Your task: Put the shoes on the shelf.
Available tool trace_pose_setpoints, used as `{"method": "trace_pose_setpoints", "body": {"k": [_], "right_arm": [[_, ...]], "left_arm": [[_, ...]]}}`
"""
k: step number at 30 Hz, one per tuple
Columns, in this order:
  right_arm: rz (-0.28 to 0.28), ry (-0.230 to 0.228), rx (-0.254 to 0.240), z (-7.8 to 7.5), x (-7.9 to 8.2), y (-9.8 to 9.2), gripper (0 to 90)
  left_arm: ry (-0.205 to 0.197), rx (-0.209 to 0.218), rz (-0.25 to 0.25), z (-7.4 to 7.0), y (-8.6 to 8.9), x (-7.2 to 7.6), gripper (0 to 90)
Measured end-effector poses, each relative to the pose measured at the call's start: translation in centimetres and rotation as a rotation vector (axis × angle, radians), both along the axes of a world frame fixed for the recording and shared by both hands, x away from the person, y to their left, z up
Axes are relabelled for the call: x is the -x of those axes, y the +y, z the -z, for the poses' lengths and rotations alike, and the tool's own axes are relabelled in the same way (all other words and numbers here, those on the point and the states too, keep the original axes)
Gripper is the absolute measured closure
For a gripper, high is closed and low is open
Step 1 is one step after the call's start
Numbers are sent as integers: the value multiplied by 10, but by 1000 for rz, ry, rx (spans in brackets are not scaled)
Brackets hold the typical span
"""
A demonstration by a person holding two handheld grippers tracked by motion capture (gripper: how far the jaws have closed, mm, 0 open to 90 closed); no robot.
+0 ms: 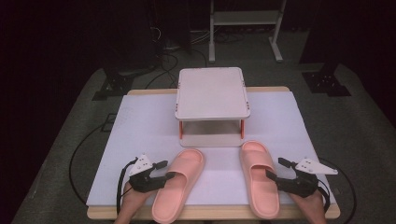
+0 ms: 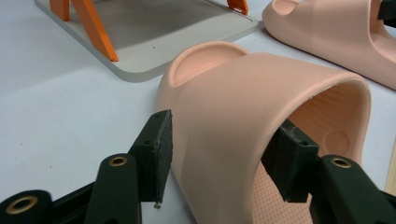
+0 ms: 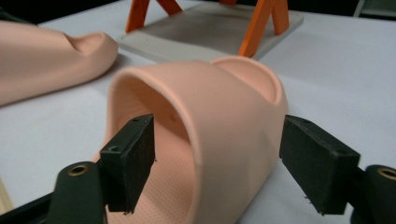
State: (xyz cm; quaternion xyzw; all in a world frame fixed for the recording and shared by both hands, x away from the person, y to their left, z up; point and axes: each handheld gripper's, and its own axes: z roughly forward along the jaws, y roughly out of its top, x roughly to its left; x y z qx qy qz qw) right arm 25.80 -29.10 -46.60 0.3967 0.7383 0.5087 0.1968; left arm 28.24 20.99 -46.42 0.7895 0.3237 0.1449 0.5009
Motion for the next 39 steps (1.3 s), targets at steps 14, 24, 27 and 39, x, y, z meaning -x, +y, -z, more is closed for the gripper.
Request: {"method": "trace_pose_setpoints", "body": {"k": [14, 24, 27, 39], "right_arm": [[49, 15, 96, 9, -10, 10, 509], [79, -5, 120, 7, -8, 12, 594], [85, -10, 127, 7, -8, 12, 615], [91, -15, 146, 5, -6, 11, 677]], "left_arm": [[1, 8, 1, -1, -2, 1, 550], [-11, 13, -15, -1, -3, 2, 607], [-18, 7, -23, -2, -3, 2, 624], [-28, 10, -68, -4, 2, 1, 644]]}}
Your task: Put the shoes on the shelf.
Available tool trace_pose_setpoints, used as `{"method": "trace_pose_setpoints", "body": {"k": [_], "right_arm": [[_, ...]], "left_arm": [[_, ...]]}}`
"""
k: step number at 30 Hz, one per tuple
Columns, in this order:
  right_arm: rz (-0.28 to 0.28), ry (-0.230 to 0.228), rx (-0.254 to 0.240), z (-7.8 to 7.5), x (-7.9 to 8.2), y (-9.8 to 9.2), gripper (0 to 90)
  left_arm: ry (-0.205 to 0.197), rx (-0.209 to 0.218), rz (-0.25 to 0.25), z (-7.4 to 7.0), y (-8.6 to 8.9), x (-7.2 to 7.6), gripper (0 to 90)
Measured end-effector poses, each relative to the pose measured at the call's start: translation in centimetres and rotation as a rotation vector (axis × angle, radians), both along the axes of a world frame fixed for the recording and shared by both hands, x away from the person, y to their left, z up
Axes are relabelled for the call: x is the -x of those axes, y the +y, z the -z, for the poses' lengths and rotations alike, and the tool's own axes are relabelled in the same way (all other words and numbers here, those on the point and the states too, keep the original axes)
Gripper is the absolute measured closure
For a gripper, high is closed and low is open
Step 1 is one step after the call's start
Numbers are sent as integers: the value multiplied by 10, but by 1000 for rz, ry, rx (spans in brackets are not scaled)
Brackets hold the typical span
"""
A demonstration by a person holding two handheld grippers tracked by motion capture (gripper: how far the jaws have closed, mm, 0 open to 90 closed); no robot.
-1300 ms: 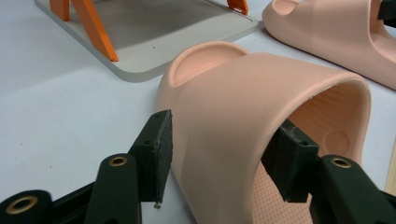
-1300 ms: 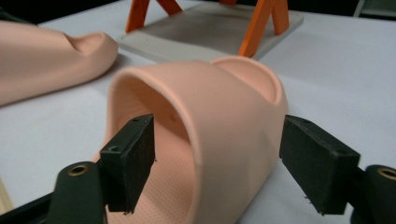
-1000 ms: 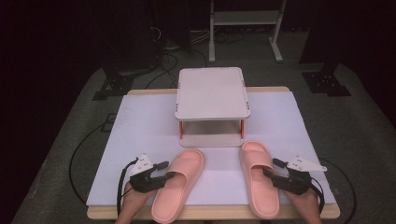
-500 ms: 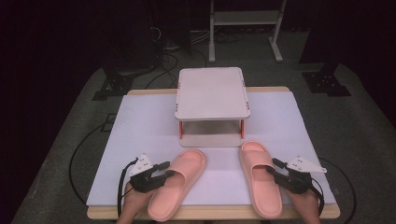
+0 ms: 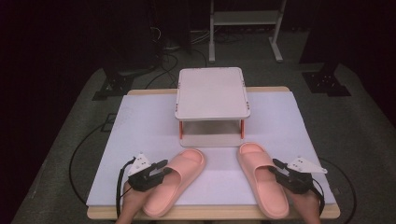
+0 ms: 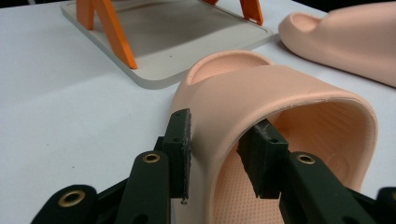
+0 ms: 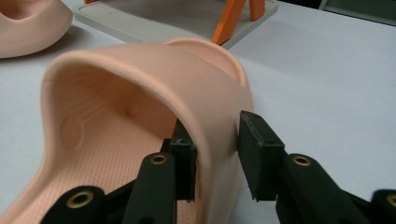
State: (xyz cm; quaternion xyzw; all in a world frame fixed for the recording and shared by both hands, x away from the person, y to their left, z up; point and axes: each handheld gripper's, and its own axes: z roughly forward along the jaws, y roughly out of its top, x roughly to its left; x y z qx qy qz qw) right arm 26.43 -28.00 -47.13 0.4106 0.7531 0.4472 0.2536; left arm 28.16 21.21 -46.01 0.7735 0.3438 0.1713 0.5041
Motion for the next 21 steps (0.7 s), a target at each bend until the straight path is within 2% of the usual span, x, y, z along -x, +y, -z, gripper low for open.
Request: {"method": "trace_pose_setpoints", "body": {"k": [12, 21], "right_arm": [[-34, 17, -17, -2, 1, 0, 748], [-54, 17, -34, -6, 4, 4, 774]], "left_arm": [[1, 34, -25, -2, 3, -1, 649], [3, 67, -24, -5, 7, -1, 664]]}}
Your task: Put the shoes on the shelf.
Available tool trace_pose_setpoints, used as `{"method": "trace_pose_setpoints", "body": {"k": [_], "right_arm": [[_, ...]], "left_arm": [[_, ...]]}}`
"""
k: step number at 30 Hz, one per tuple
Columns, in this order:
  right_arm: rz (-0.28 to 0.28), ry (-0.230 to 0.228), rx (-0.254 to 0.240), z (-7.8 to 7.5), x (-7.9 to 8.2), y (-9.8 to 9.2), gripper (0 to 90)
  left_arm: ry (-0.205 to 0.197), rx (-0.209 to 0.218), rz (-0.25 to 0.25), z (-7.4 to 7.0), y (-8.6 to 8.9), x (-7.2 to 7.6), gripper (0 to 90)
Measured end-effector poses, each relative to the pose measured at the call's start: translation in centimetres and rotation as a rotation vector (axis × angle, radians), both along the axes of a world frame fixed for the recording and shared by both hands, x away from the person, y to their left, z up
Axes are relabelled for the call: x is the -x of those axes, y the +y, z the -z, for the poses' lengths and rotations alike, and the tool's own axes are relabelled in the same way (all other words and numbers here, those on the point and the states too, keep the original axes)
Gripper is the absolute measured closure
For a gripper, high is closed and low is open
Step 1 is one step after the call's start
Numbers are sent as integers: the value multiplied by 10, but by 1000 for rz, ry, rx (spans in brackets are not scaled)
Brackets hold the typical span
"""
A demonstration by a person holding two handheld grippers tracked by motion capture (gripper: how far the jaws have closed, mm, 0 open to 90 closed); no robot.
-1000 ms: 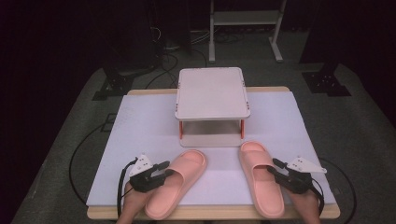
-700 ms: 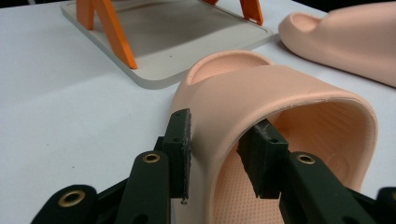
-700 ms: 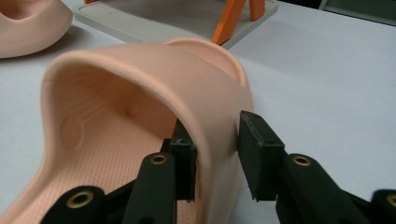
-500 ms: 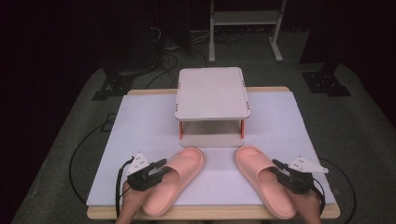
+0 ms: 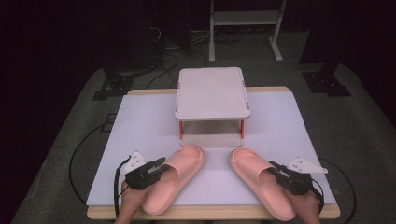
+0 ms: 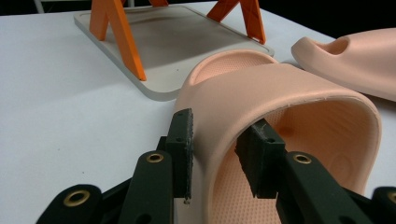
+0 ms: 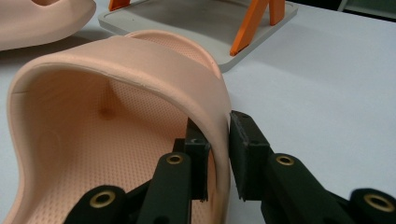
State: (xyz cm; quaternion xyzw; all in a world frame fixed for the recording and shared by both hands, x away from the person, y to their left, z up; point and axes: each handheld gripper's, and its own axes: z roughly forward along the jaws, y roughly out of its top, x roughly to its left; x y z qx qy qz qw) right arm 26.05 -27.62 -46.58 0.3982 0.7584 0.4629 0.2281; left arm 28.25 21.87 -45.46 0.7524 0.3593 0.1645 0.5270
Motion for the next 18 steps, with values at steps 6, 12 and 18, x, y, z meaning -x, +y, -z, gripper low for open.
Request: {"method": "trace_pose_setpoints", "body": {"k": [6, 12, 18], "right_arm": [[-2, -2, -24, -4, 2, -1, 789], [-5, 2, -44, -7, 3, 0, 798], [-10, -2, -53, -10, 3, 1, 804]], "left_arm": [[0, 25, 6, -3, 0, 1, 665], [-5, 44, 14, -6, -1, 2, 671], [-9, 52, 20, -8, -3, 1, 671]]}}
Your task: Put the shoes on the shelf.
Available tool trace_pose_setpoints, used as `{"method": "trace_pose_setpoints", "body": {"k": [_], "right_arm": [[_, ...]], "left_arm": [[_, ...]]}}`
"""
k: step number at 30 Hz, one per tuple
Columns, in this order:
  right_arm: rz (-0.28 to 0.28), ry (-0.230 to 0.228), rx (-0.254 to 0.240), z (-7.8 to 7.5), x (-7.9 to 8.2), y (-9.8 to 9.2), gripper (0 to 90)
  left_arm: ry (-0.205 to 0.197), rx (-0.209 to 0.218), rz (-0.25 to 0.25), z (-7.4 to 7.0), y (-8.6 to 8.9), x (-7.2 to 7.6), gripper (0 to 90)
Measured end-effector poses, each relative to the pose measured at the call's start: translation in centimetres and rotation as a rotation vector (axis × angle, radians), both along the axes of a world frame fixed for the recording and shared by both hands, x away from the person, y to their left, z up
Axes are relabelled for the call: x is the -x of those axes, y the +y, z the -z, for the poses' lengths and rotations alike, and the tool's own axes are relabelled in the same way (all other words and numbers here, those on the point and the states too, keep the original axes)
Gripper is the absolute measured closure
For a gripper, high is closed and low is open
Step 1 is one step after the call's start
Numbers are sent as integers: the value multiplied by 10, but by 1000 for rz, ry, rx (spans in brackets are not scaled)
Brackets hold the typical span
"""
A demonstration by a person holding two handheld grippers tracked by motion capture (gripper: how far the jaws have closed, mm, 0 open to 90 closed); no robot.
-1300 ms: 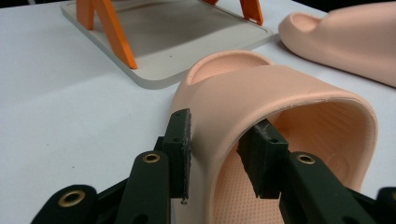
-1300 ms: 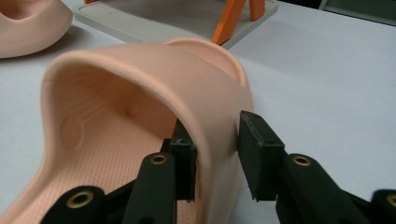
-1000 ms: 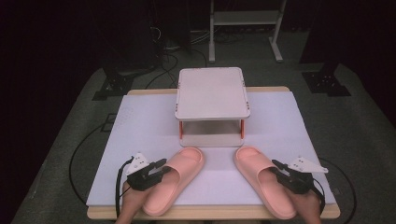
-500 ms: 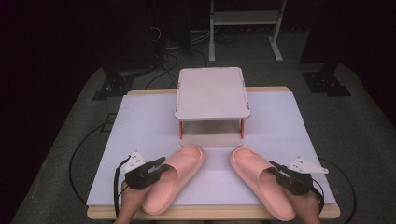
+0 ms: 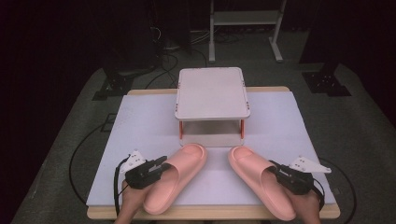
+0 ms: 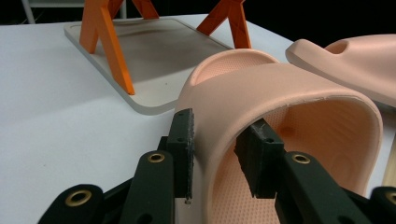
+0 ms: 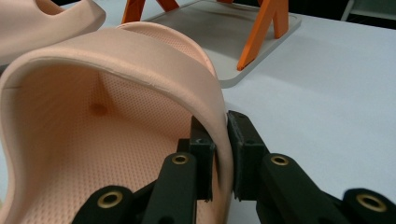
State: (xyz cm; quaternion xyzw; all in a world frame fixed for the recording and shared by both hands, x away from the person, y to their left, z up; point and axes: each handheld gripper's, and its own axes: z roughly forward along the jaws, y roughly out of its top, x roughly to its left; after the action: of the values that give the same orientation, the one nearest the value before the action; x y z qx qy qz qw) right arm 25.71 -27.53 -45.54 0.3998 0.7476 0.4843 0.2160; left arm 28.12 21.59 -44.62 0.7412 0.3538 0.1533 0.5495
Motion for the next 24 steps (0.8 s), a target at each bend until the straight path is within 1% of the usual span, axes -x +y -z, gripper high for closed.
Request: {"method": "trace_pose_setpoints", "body": {"k": [4, 7, 13, 14, 16, 24], "right_arm": [[3, -4, -8, -3, 0, 0, 807], [-1, -2, -16, -7, -1, 1, 807], [-15, -13, -19, -15, -3, 8, 807], [-17, -8, -17, -16, -3, 10, 807], [-22, -16, -17, -18, -4, 12, 807], [-31, -23, -20, -25, -5, 18, 807]], "left_arm": [[-5, 7, 7, -3, -2, 0, 672], [-12, 5, 19, -7, -6, 0, 674], [-11, 1, 35, -10, -13, -1, 675], [-14, 4, 38, -11, -14, -2, 676], [-17, 5, 40, -13, -17, -2, 676], [-33, 4, 57, -24, -27, -6, 676]]}}
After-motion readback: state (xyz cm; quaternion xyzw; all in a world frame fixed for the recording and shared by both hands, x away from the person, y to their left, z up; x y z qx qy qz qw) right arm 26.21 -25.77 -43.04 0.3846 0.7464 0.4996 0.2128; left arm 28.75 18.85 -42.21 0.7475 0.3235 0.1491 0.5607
